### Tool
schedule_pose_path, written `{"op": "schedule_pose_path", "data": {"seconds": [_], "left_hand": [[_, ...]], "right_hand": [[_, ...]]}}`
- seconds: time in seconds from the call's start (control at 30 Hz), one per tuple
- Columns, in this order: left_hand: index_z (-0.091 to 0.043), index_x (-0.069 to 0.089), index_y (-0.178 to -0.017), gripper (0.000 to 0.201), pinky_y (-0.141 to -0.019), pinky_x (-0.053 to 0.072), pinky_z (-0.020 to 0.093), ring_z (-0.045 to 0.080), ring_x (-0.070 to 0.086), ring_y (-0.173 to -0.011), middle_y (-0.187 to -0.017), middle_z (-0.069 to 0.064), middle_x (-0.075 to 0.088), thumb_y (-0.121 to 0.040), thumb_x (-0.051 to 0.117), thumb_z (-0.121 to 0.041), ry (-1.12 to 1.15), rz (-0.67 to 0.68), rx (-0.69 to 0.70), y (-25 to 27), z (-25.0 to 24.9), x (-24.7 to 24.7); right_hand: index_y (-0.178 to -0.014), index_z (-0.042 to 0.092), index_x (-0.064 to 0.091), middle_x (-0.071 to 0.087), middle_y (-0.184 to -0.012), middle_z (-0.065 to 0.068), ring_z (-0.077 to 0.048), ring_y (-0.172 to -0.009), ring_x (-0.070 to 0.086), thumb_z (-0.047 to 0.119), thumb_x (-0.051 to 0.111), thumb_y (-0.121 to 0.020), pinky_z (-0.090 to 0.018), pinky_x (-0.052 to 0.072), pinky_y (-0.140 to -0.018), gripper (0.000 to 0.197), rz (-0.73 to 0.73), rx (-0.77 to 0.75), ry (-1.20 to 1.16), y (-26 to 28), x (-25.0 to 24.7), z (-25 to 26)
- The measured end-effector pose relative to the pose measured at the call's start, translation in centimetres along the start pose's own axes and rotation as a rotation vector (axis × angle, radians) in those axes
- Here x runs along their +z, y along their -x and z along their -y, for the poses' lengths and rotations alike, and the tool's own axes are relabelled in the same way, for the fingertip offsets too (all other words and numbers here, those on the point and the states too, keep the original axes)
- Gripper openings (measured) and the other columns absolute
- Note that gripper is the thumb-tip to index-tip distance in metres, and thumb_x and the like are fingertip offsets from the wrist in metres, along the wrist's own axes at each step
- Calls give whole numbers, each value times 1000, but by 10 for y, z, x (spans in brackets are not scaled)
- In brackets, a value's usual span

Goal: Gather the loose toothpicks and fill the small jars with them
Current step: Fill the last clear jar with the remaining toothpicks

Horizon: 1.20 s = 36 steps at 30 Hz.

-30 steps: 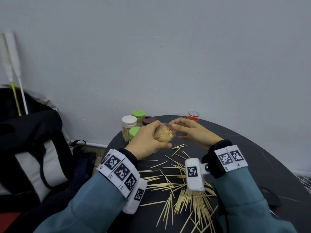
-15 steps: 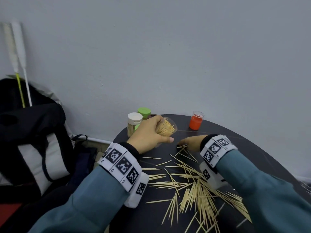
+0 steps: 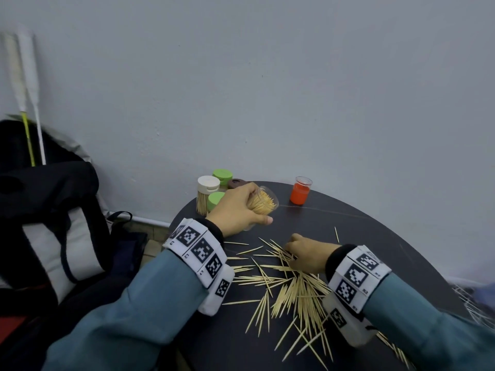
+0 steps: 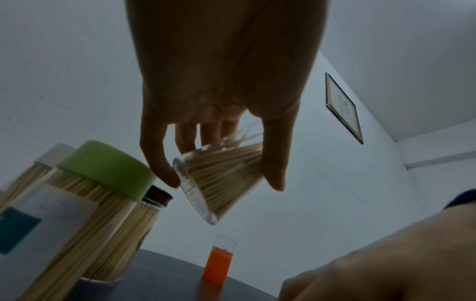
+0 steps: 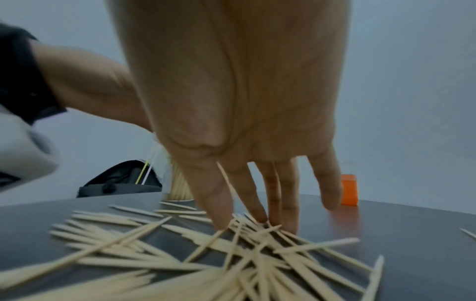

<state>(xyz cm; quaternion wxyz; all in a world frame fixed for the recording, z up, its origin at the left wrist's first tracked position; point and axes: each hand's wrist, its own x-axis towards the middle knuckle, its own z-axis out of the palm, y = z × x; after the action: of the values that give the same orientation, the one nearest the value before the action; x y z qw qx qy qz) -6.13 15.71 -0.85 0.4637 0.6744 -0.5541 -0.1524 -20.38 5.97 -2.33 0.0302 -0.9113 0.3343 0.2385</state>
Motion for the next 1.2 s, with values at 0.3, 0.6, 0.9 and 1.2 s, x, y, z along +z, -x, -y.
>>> {"op": "schedule_pose_path", "data": {"seconds": [0.3, 0.6, 0.9, 1.2], "left_hand": [[-17, 49, -93, 37, -59, 36, 10, 1, 50, -73, -83, -8, 56, -72, 80, -21, -15, 16, -14, 4, 1, -2], [-19, 48, -98, 39, -62, 37, 13, 6, 51, -79, -87, -8, 54, -74, 79, -23, -38, 1, -31, 8, 1, -10], [-19, 46, -93, 38, -61, 35, 14, 4, 48, -75, -80, -12, 51, -73, 79, -22, -44, -1, -31, 9, 1, -12], [-16, 49, -96, 38, -64, 39, 13, 8, 51, -79, -85, -6, 55, -74, 79, -20, -26, -3, -31, 10, 1, -12]], "right_hand": [[-146, 14, 23, 26, -145, -5, -24, -134, 31, 56, 62, -79, -47, 25, -113, 88, 16, -5, -86, 18, 3, -3], [-147, 20, 17, 22, -139, 1, -21, -131, 30, 41, 79, -68, -40, 37, -107, 103, 99, -150, -21, 25, 5, 3], [-131, 17, 39, 38, -129, -3, -19, -120, 39, 32, 74, -77, -34, 39, -102, 66, -11, -270, -39, 23, 5, 12], [-121, 12, 47, 45, -126, -4, -18, -119, 42, 26, 56, -92, -36, 37, -98, 33, -121, -301, 52, 20, 7, 20]]}}
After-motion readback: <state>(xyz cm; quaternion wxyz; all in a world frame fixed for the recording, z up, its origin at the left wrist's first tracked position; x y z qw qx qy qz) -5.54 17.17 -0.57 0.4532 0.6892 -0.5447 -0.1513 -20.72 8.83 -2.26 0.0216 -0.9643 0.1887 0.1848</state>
